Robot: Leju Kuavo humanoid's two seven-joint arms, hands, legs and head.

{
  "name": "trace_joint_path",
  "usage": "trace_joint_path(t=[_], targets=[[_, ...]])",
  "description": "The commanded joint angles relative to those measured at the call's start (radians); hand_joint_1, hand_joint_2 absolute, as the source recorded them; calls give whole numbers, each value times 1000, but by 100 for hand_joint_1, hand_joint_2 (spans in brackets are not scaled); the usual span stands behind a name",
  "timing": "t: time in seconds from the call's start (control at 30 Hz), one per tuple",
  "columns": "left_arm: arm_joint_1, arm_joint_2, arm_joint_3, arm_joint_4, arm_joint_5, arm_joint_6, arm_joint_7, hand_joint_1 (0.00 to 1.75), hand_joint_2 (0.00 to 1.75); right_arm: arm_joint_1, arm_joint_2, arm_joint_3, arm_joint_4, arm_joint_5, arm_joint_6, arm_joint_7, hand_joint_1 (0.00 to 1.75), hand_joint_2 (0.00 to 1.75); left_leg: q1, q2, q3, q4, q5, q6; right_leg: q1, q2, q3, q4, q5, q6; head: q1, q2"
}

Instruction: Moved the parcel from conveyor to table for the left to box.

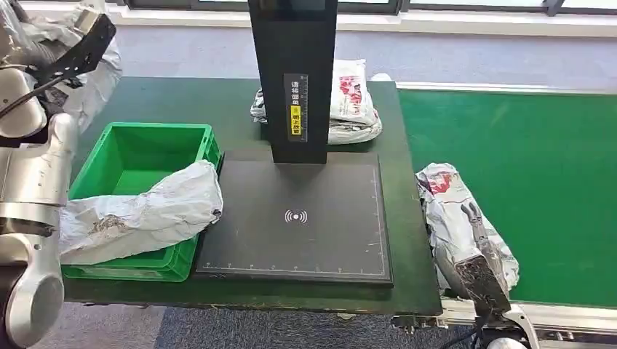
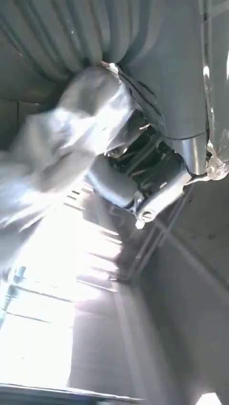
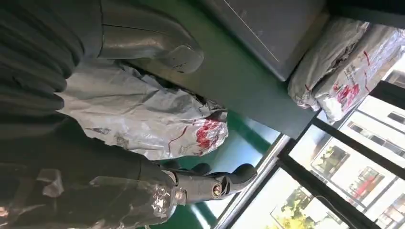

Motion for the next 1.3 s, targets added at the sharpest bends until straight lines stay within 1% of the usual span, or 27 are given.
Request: trace_joint_path(t=[0.03, 0.07, 0.1, 0.13, 0.17, 0.23, 0.27, 0.33, 0.37, 0.43, 0.47, 0.53, 0.6, 0.63, 0.7, 0.73, 0.83, 0.87, 0.93, 0.97, 1.1, 1.13, 1.2, 1.3], targets=[[-33, -23, -44, 228, 61, -105, -68, 0, 0, -52, 23, -37, 31, 5, 21, 25, 0, 175, 0, 0, 8, -5, 0, 0, 0, 0, 8, -4, 0, -1, 0, 0], [-42, -29, -54, 241, 62, -116, -70, 0, 0, -50, 22, -42, 27, 5, 22, 27, 0, 175, 0, -1, 4, -2, 0, 0, 0, -1, 4, -2, 0, 0, 0, 0], [-52, -40, -54, 254, 80, -132, -81, 0, 0, -46, 19, -47, 24, 4, 23, 28, 0, 175, 1, -1, 4, -2, 0, 0, 1, -1, 5, -2, 0, 0, 0, 0], [-67, -50, -52, 275, 115, -165, -116, 0, 0, -40, 16, -54, 21, 3, 26, 29, 0, 175, 1, -3, 5, -3, 0, 0, 1, -3, 7, -4, -1, -1, 0, 0], [-76, -52, -63, 283, 114, -171, -116, 0, 0, -33, 13, -61, 17, 0, 30, 28, 0, 175, 1, -4, 2, -1, 0, 0, 1, -4, 3, -2, -1, 0, 0, 0], [-97, -65, -63, 317, 171, -204, -156, 0, 0, -25, 11, -74, 11, -5, 36, 25, 0, 175, 1, -6, 3, -1, 0, 0, 2, -6, 5, -3, -2, 0, 0, 0], [-105, -70, -73, 334, 196, -218, -171, 0, 0, -18, 13, -86, 6, -9, 41, 22, 0, 175, 1, -5, 0, 0, 0, 0, 1, -5, 2, -1, -1, 0, 0, 0], [-108, -72, -81, 341, 205, -223, -175, 0, 0, -9, 16, -91, -2, -10, 42, 20, 0, 175, 1, -6, 3, 0, 0, 0, 2, -6, 5, -2, -2, 0, 0, 0], [-108, -72, -81, 341, 205, -223, -175, 0, 0, -9, 16, -91, -2, -10, 42, 20, 0, 175, 1, -5, 1, 0, 0, 0, 1, -5, 3, -1, -2, 0, 0, 0], [-108, -72, -81, 341, 205, -223, -175, 0, 0, -9, 16, -91, -2, -10, 42, 20, 0, 175, 1, -4, 4, -1, -1, 0, 1, -4, 5, -2, -2, -1, 0, 0], [-119, -77, -86, 353, 234, -239, -191, 0, 0, -2, 28, -97, -16, -7, 45, 22, 0, 175, 1, -3, 1, 0, 0, 0, 1, -3, 2, -1, -1, 0, 0, 0], [-123, -82, -88, 356, 260, -244, -198, 0, 0, 1, 29, -102, -20, -3, 50, 23, 0, 175, 1, -5, 7, -3, 0, 0, 2, -4, 9, -5, -2, -1, 0, 0], [-124, -94, -68, 361, 326, -280, -236, 0, 0, 5, 24, -108, -22, -4, 54, 25, 0, 175, 1, -5, 4, -1, 0, -1, 1, -5, 5, -2, -2, -1, 0, 0], [-124, -98, -59, 364, 359, -307, -258, 0, 0, 6, 20, -113, -22, -7, 60, 27, 0, 175, 1, -3, 0, 0, 0, 0, 1, -3, 1, -1, -1, 0, 0, 0], [-123, -96, -60, 362, 360, -308, -258, 0, 0, 6, 17, -116, -21, -9, 62, 27, 0, 175, 1, -2, 1, 0, 0, 0, 1, -2, 2, -1, -1, 0, 0, 0], [-122, -94, -50, 365, 424, -362, -290, 0, 0, 3, 14, -123, -16, -14, 70, 28, 0, 175, 1, -3, 2, 0, 0, 0, 1, -3, 3, -2, -1, 0, 0, 0], [-131, -70, -111, 380, 416, -398, -283, 0, 0, 0, 9, -135, -9, -21, 80, 27, 0, 175, 1, -2, 3, 0, -1, 0, 1, -2, 3, -2, -1, 0, 0, 0], [-152, -53, -193, 411, 351, -437, -248, 0, 0, -1, 8, -137, -7, -21, 83, 26, 0, 175, 1, -1, 2, 0, -1, 0, 1, -1, 2, -2, -1, 0, 0, 0], [-184, -63, -235, 489, 368, -477, -276, 0, 0, -17, -2, -128, 10, -20, 87, 25, 0, 175, 1, -3, 5, -2, -1, 0, 1, -3, 6, -4, -1, -1, 0, 0], [-190, -66, -243, 503, 370, -485, -279, 0, 0, -25, -7, -125, 17, -21, 88, 25, 0, 175, 1, -2, 0, 1, 0, 0, 1, -1, 1, -1, 0, 0, 0, 0], [-206, -79, -263, 532, 371, -494, -284, 0, 0, -35, -15, -122, 29, -21, 89, 25, 0, 175, 1, -2, 3, -1, 0, 0, 1, -2, 4, -3, 0, 0, 0, 0], [-206, -79, -263, 532, 371, -494, -284, 0, 0, -35, -15, -122, 29, -21, 89, 25, 0, 175, 1, -2, 1, 0, 0, 0, 1, -2, 2, -1, 0, 0, 0, 0], [-208, -80, -264, 532, 371, -494, -284, 0, 0, -33, -14, -122, 29, -21, 89, 25, 0, 175, 1, -1, 1, 0, 0, 0, 1, 0, 2, -1, 0, 0, 0, 0], [-233, -90, -321, 568, 353, -546, -293, 0, 0, -38, -19, -120, 37, -23, 87, 27, 0, 175, 1, -2, 5, -2, -1, 0, 2, -2, 6, -3, -1, -1, 0, 0]])
